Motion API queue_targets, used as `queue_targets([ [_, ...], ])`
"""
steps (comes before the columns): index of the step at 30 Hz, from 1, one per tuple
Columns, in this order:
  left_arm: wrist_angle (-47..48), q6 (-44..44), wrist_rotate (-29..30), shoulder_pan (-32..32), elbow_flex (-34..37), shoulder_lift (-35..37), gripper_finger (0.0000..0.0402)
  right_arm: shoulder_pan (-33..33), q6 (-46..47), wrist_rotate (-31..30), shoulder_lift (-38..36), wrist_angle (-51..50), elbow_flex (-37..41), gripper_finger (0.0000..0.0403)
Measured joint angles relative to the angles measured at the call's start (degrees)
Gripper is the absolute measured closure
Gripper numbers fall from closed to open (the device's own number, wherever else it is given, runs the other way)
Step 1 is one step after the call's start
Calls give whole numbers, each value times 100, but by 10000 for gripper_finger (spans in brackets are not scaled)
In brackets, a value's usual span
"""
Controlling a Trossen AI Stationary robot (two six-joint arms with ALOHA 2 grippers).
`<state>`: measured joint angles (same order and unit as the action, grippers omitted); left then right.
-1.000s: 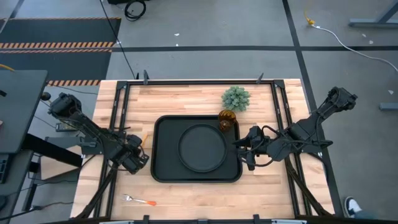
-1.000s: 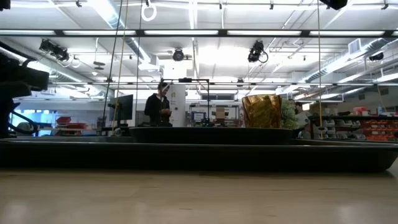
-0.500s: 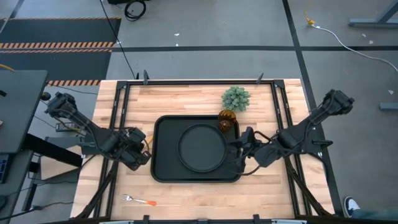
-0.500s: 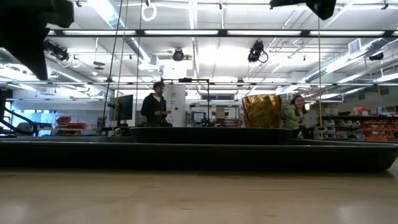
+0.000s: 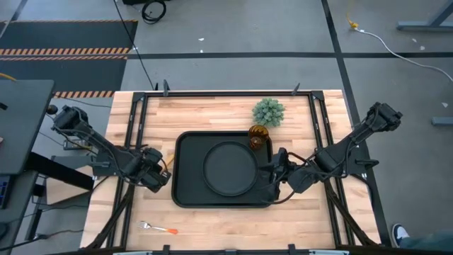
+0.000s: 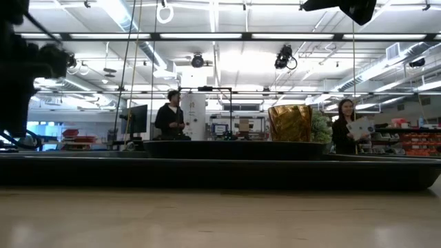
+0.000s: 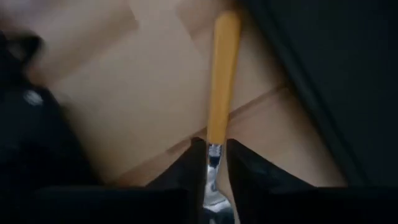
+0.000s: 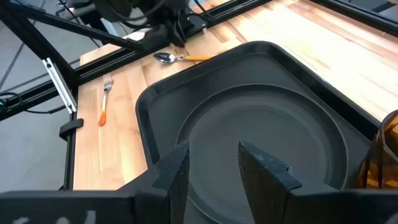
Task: Pick and place plate/cup/fork/spoon on tray
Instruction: Put the yellow spoon on the black serving tray
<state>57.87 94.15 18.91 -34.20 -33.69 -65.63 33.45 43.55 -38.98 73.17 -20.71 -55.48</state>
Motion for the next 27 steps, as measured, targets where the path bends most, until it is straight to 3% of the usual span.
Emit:
queue_targets([
  [6, -1049, -192, -41, 125, 618, 0, 269, 28, 23, 9, -2, -10, 0, 261],
  [10, -1289, -211, 48, 181, 849, 0, 251, 23, 42, 12, -2, -13, 0, 261],
  [20, -1808, -943, 513, 141, 1230, 12, 260, 11, 25, 96, -4, -20, 0, 261],
  [27, -1977, -1064, 375, 104, 1475, 39, 276, 49, 302, 205, -4, -12, 0, 261],
])
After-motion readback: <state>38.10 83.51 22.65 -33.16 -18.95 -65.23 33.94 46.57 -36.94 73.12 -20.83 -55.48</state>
